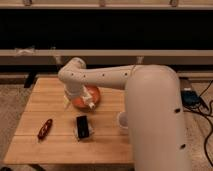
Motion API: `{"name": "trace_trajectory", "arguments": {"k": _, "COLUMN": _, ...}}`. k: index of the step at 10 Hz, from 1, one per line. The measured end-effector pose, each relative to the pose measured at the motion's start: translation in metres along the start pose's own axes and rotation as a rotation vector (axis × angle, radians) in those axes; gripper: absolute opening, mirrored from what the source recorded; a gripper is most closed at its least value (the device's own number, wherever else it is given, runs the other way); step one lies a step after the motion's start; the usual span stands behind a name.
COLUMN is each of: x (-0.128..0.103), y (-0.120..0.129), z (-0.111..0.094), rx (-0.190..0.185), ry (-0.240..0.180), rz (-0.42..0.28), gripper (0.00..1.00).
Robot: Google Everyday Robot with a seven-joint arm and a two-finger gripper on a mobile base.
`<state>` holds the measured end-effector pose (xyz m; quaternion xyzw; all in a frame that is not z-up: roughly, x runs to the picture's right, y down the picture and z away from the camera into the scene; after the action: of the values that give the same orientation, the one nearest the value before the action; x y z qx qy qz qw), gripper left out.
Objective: Push the ceramic bowl across the table
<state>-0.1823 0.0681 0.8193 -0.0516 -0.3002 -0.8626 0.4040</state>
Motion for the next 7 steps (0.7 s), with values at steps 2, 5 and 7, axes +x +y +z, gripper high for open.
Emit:
{"name": "trace_trajectory", "arguments": {"k": 2, "x": 0.02, "y": -0.008, "z": 0.008, "rx": 0.015, "ry": 0.002, "rz": -0.045, "gripper": 0.8}}
{"name": "trace_trajectory", "arguments": {"k": 5, "x": 0.034, "y": -0.008, "z": 0.03, "rx": 0.033, "ry": -0.018, "rz": -0.073, "gripper": 0.8}}
{"name": "trace_trajectory", "arguments": {"k": 7, "x": 0.04, "y": -0.01, "z": 0.048, "rx": 0.049, "ry": -0.035, "rz": -0.082, "gripper": 0.8}}
